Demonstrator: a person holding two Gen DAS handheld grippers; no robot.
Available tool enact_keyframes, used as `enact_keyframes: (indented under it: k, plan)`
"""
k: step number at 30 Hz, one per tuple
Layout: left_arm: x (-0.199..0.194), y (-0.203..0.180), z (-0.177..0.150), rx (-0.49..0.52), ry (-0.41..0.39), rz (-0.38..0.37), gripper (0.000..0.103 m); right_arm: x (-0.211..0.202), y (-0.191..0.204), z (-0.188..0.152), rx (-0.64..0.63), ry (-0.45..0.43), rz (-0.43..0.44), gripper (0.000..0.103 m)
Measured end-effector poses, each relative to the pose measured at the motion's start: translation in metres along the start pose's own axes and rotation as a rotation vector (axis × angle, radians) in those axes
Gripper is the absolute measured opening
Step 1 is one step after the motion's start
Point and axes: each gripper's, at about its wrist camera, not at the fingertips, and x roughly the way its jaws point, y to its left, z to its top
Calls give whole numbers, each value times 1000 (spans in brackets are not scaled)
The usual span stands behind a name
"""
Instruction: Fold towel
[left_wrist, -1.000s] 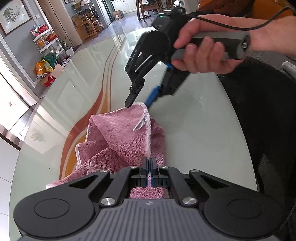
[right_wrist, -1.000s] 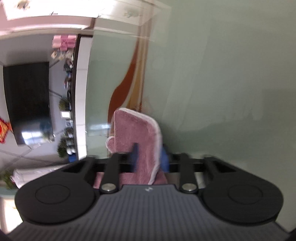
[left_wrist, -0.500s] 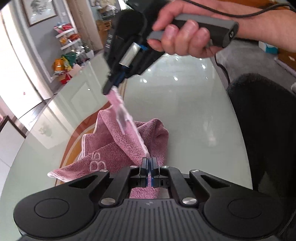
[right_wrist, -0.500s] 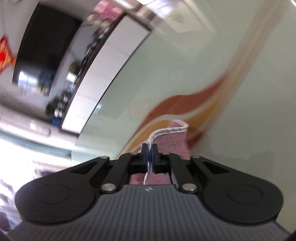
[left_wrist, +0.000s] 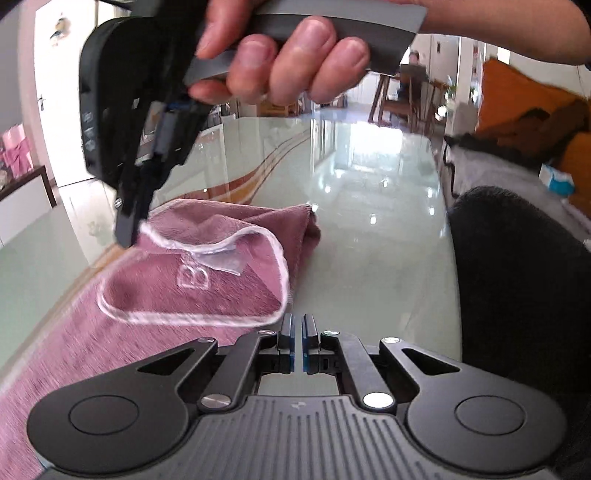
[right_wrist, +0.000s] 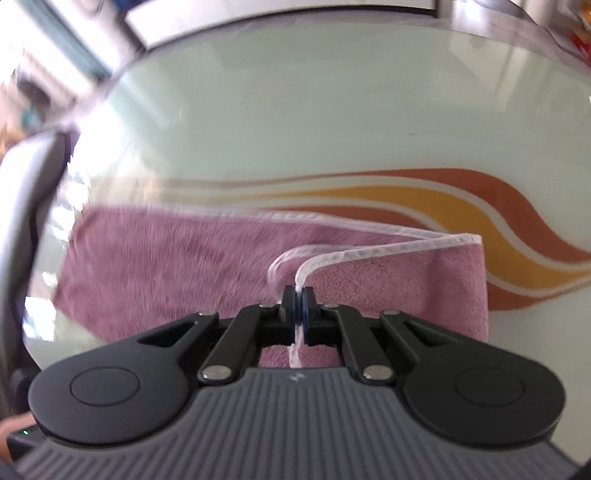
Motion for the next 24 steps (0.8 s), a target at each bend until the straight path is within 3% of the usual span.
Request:
enact_keyframes:
  k: [5, 9, 14, 17, 18, 20, 24]
  plan:
    - [4, -3, 3, -8, -77, 37, 14, 10, 25, -7, -126, 20, -109, 4]
    - [9, -9, 9, 3, -110, 52, 17, 15, 37, -9, -175, 20, -114, 4]
    - [13, -14, 8, -6, -75, 85, 20, 29, 53, -18, -267, 50, -181, 4]
    - [21, -15, 6, -14, -44, 86, 22, 32, 53, -17, -259, 40, -200, 5]
    - [24, -15, 6, -13, -33, 90, 22, 31, 52, -16, -250, 34, -200, 7]
    - [28, -12, 3, -26, -21, 87, 23, 28, 48, -11, -209, 19, -192, 33]
    - [32, -7, 3, -52, -21, 77, 23, 20, 38, 2, -118, 38, -156, 36]
